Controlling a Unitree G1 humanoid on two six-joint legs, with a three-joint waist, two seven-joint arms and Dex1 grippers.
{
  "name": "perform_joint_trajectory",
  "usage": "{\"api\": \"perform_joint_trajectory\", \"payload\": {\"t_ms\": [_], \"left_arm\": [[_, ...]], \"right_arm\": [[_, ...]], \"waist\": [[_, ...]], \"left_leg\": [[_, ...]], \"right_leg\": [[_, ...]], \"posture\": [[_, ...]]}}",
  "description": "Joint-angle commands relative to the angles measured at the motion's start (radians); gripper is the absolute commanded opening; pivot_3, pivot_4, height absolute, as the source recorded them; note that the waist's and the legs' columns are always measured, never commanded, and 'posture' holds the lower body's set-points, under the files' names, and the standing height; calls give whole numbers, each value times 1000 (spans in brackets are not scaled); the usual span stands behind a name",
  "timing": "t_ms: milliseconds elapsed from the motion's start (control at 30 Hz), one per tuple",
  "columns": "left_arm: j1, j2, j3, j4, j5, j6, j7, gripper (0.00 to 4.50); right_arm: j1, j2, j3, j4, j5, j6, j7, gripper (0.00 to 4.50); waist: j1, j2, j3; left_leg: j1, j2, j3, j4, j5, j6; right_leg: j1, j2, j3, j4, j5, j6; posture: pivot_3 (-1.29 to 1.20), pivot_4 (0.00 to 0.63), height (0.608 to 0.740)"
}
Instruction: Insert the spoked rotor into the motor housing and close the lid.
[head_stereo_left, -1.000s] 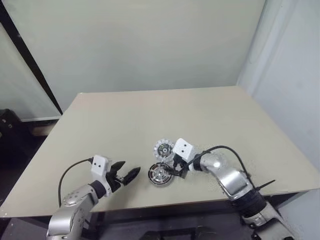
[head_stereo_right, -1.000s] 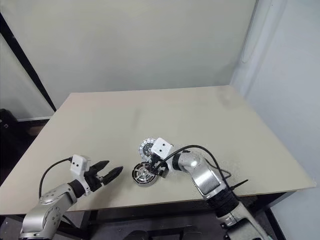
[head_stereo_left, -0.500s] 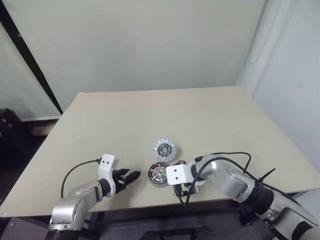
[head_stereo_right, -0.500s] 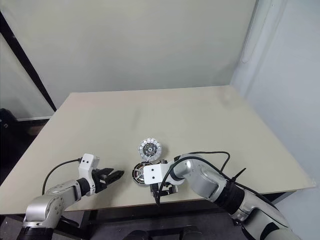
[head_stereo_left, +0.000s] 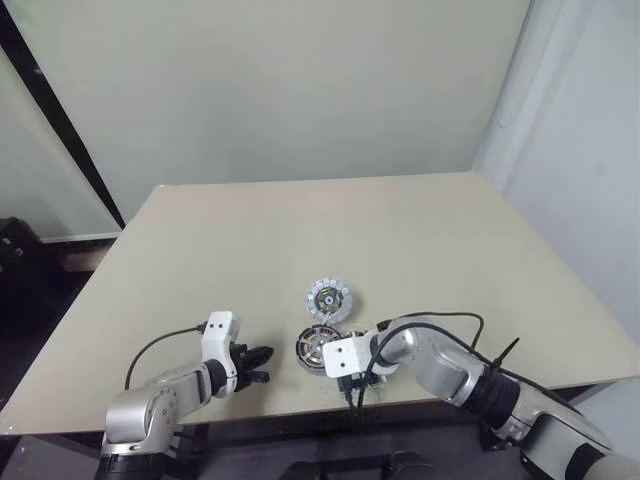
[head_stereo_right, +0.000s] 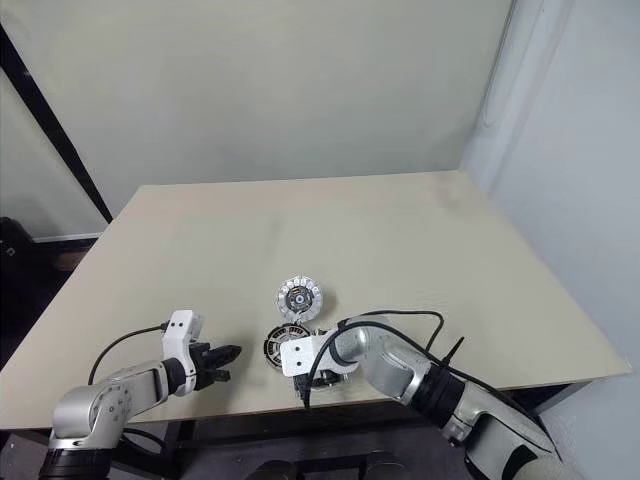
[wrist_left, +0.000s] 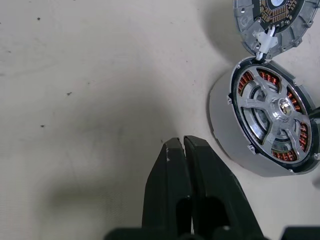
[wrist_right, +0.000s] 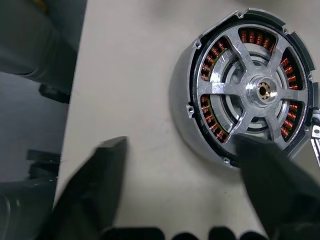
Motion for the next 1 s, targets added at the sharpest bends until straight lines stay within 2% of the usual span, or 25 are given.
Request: {"api": "perform_joint_trajectory", "payload": {"t_ms": [33, 167, 233, 333, 433, 633, 800, 1000], "left_arm": [[-8, 5, 14, -44, -5, -13, 1, 0], [-5, 6, 11, -42, -2, -17, -1, 0], [-4, 6, 10, -40, 0, -19, -1, 0], [-1, 8, 6, -39, 5, -25, -3, 0], [14, 27, -12, -44, 5, -51, -49, 0], [100, 130, -60, -78, -38, -166, -316, 0], [158, 175, -57, -49, -12, -355, -492, 0], [165, 169, -46, 6, 8, -519, -571, 0]], "right_arm": [[-1, 14, -21, 12, -21, -28, -18, 2119], [8, 25, -24, 23, -32, -40, -24, 681], [11, 33, -30, 23, -34, -42, -22, 160], [18, 47, -42, 10, -20, -33, -10, 88], [44, 90, -72, -58, 46, 60, 37, 22], [42, 131, -83, -112, 93, 188, 99, 22], [14, 157, -83, -96, 111, 255, 113, 22], [-14, 188, -96, -40, 147, 289, 118, 22]], "waist": [[0, 0, 0], [0, 0, 0], [1, 0, 0], [0, 0, 0], [0, -1, 0], [-1, 0, 0], [-1, 0, 0], [-1, 0, 0]], "left_leg": [[0, 0, 0, 0, 0, 0], [0, 0, 0, 0, 0, 0], [1, 0, 0, 0, 0, 0], [1, 0, 0, 0, 0, 0], [1, 0, 0, 0, 0, 0], [0, 2, 1, -1, -1, -2], [0, 1, 1, -1, -1, -2], [0, 2, 2, -1, -1, -2]], "right_leg": [[0, 0, 0, 0, 0, 0], [0, 0, 0, 0, 0, 0], [1, 0, 0, 0, 0, 0], [1, 0, 0, 0, 0, 0], [1, 0, 0, 0, 0, 0], [-2, 1, 0, 1, 0, -1], [-2, 0, 0, 0, -1, -3], [-2, 0, 0, 0, -1, -4]], "posture": [[0, 0, 740], [0, 0, 740], [0, 0, 740], [0, 0, 740], [0, 0, 740], [0, 0, 740], [0, 0, 740], [0, 0, 740]]}}
